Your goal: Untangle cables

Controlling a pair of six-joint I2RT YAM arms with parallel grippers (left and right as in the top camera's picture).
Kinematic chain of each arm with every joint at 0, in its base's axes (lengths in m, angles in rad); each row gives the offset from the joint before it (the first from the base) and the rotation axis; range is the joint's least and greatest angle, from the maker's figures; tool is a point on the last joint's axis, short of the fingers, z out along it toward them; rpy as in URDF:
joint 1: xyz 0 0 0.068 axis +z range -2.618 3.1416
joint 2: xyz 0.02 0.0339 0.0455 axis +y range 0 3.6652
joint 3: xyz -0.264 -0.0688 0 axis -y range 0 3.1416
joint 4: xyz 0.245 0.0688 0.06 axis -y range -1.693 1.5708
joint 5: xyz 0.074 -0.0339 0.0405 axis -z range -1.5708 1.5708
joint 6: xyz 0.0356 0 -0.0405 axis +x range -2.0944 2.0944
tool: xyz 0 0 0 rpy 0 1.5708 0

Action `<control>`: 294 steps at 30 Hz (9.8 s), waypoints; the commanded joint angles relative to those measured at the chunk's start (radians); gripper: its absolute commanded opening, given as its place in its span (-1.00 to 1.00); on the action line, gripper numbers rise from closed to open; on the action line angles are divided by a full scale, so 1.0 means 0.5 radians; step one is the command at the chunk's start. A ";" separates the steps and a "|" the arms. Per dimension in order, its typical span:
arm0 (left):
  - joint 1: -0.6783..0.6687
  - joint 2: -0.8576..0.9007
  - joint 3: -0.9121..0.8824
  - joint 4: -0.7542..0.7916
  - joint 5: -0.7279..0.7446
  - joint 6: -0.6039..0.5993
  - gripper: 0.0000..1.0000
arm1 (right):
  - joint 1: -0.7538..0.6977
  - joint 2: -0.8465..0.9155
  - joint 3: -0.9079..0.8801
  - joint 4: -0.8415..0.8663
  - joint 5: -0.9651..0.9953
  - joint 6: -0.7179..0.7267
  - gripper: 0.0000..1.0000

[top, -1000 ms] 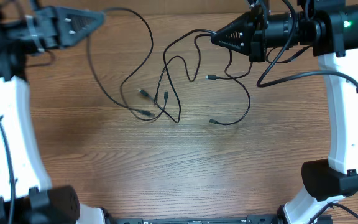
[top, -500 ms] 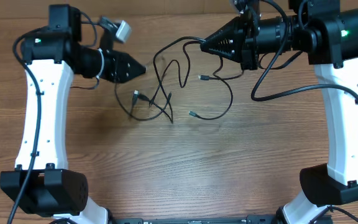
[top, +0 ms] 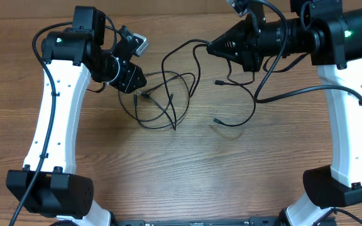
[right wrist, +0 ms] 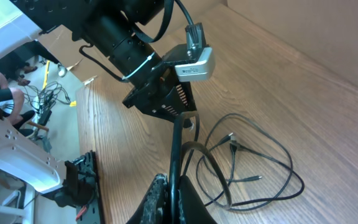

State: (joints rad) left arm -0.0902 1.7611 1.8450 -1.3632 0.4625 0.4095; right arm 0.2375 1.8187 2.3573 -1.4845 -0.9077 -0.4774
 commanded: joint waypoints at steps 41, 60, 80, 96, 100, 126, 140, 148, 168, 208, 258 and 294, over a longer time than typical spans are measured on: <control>-0.211 -0.378 0.083 0.358 0.179 0.058 -0.92 | 0.214 -0.047 0.063 0.063 0.977 0.327 1.00; -0.121 -0.424 0.703 0.647 -0.214 -0.909 -0.92 | 0.218 -0.040 -0.124 0.127 0.352 0.168 1.00; -0.121 -0.420 1.003 0.667 -0.368 -1.460 -0.92 | 0.218 0.057 -0.394 0.681 0.213 0.153 1.00; -0.150 -0.295 1.003 0.550 -0.242 -1.923 -0.92 | 0.225 0.060 -0.394 0.860 -0.026 0.101 1.00; -0.178 -0.224 1.003 0.537 -0.242 -2.059 -0.92 | 0.254 0.060 -0.395 0.857 -0.186 -0.021 1.00; -0.343 -0.070 1.003 0.807 -0.176 -2.625 -0.92 | 0.317 0.195 -0.395 0.983 -0.093 -0.162 -0.92; 0.063 -0.072 1.006 0.789 0.751 -2.004 -0.45 | -0.230 0.193 -0.394 1.012 0.085 0.062 -0.92; 0.103 -0.072 1.006 0.726 1.118 -1.639 -0.83 | -0.829 0.189 -0.392 0.983 0.086 0.231 -0.92; 0.081 -0.072 1.006 0.394 1.119 -1.469 -0.88 | -2.470 0.150 -0.389 1.341 0.369 0.288 -0.93; 0.157 -0.573 1.006 -0.211 1.154 -0.546 0.13 | -1.183 -0.006 -0.389 0.558 0.433 0.732 1.00; 0.157 -1.061 0.854 -0.652 -0.424 -0.732 0.01 | 0.811 0.347 -1.171 1.431 1.328 2.215 0.72; 1.057 -1.502 -1.178 0.260 0.533 -0.636 0.28 | 0.883 0.533 -1.171 1.574 1.434 2.623 0.66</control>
State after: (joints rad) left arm 0.4339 0.9951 1.2552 -1.2263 0.5716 0.0677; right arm 0.6662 2.0209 1.7729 -0.7338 -0.2268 0.7498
